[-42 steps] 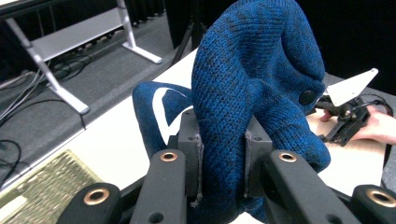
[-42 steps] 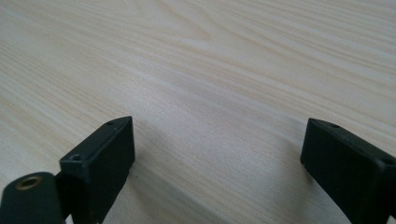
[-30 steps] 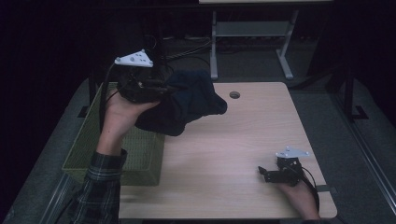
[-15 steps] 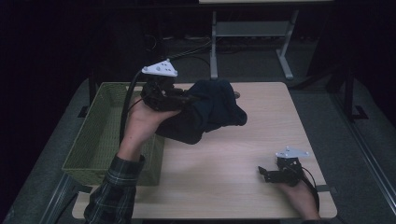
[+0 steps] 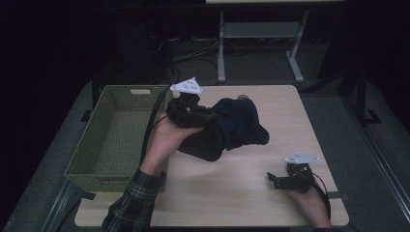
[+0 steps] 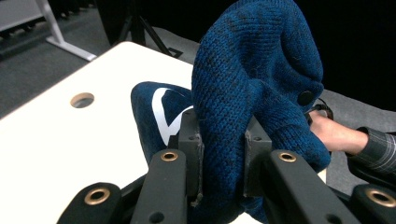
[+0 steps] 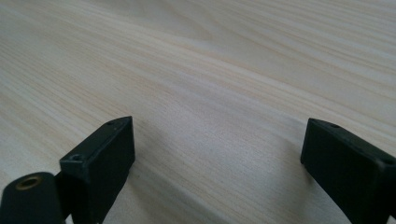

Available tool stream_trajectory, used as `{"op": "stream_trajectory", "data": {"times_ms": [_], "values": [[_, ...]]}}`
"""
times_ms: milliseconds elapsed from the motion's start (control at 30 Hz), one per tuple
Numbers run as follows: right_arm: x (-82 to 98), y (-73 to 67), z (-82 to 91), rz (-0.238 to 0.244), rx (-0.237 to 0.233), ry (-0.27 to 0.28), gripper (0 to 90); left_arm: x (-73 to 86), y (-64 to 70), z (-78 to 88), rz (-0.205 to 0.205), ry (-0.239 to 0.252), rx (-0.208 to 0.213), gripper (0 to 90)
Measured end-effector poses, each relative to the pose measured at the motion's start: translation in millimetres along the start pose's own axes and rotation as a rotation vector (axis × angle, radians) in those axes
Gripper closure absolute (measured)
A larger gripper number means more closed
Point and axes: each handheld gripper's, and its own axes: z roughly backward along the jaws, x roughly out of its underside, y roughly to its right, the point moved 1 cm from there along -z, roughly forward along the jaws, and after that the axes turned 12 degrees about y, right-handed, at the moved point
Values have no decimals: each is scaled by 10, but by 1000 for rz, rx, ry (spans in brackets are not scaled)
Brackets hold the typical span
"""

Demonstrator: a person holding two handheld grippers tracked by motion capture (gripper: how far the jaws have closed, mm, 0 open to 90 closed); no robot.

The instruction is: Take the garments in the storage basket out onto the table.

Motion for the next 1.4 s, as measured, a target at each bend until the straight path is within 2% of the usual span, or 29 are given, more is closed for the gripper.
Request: {"op": "stream_trajectory", "data": {"times_ms": [267,600,667,800,1100,1267,1400], "values": [[0,0,-1,2,-1,0,97,207,38,-181,34,-33,35,748],[1,1,-1,7,-2,-1,96,507,101,-426,91,-74,94,748],[1,1,-1,7,-2,-1,96,559,95,-466,108,-75,95,748],[1,1,-1,8,-3,-1,96,677,20,-539,127,-93,85,748],[1,0,-2,6,-4,0,97,948,-247,-672,190,-129,19,749],[2,1,-4,8,-2,-1,96,1077,-333,-735,214,-149,-16,748],[2,0,-3,7,-2,-1,97,1200,-425,-803,240,-174,-28,748]]}}
